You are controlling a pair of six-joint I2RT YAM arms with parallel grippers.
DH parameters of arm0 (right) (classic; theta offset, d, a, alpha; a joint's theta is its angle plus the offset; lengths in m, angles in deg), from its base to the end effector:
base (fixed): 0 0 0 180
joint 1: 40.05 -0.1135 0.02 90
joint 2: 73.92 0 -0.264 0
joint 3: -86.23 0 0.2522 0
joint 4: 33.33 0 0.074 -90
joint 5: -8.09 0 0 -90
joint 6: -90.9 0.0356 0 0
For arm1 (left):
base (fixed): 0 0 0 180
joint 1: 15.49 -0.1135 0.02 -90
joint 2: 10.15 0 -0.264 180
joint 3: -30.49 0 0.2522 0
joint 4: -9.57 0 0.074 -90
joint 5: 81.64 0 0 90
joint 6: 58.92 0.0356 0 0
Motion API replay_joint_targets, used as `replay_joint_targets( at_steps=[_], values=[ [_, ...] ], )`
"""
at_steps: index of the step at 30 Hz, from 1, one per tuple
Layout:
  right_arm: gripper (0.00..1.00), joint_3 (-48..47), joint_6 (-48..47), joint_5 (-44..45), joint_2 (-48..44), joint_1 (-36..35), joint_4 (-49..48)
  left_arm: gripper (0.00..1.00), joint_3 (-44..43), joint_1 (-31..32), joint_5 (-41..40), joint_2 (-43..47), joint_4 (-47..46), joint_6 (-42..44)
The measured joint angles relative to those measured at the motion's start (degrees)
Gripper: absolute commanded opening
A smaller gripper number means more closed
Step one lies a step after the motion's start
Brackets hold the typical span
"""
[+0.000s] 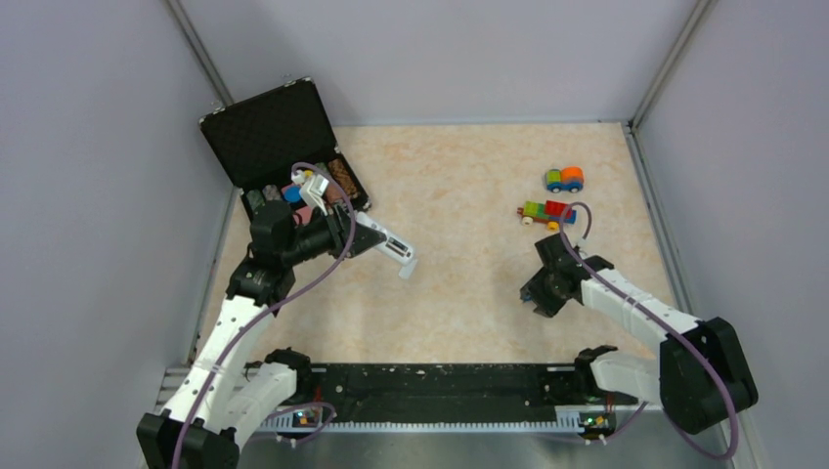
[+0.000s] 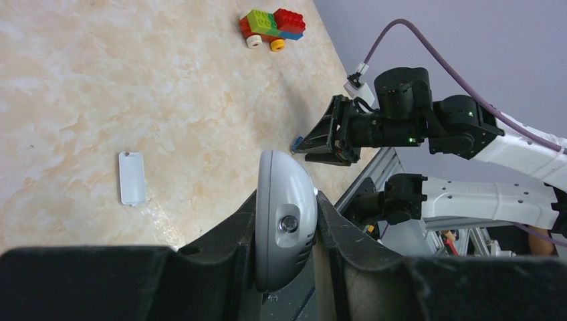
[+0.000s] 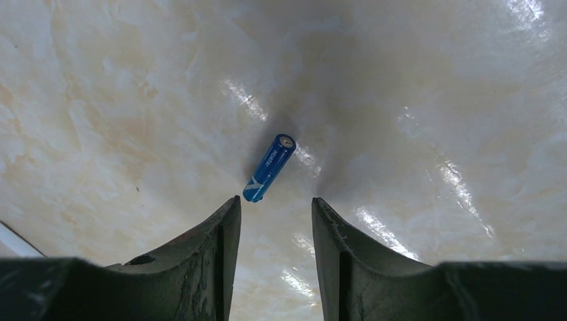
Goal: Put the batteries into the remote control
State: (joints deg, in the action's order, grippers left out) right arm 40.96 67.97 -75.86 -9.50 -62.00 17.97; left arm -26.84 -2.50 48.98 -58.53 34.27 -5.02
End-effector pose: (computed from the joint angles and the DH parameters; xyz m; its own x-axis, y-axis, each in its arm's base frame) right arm 0.1692 0.0641 0.1658 -0.6527 0.7244 -0.2218 0.6729 0.6889 0.2695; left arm 0.1809 -0.0655 0.3227 -0.6740 -0.3035 -0.6735 0.4753 0.5198 -0.7099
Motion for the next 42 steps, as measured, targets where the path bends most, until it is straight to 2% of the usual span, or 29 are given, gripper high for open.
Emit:
replay_joint_targets(
  at_steps=[9, 20, 23, 26, 28, 35, 38, 42],
  values=[
    [0.38, -2.4, 3.3, -0.3, 6.1, 0.5, -0.5, 0.0, 1.3, 0.0, -1.0, 0.0, -0.8, 0.0],
    [0.26, -8.2, 5.4, 0.0, 13.8, 1.9, 3.5, 0.0, 1.8, 0.0, -1.6, 0.0, -0.9, 0.5],
    [0.18, -9.0, 5.5, -0.2, 14.8, 1.9, 4.5, 0.0, 1.8, 0.0, -2.3, 0.0, -0.9, 0.8],
    [0.03, -9.4, 5.3, -0.2, 15.5, 2.0, 5.3, 0.0, 2.0, 0.0, -2.8, 0.0, -0.9, 1.3],
    [0.0, -10.0, 4.3, -0.5, 16.1, 2.0, 5.6, 0.0, 2.1, 0.0, -3.0, 0.0, -0.9, 1.4],
    [0.0, -11.7, -7.1, -5.7, 16.3, 2.0, 1.9, 0.0, 2.4, 0.0, -3.0, -0.9, -1.1, 1.3],
    [0.0, -11.7, -16.6, -12.9, 12.2, 2.1, -4.0, 0.0, 2.4, 0.0, -2.6, -1.4, -1.1, 0.9],
    [0.0, -11.7, -28.3, -27.7, 3.6, 2.2, -14.2, 0.0, 2.4, 0.0, -1.7, -2.6, -1.5, 0.4]
  ],
)
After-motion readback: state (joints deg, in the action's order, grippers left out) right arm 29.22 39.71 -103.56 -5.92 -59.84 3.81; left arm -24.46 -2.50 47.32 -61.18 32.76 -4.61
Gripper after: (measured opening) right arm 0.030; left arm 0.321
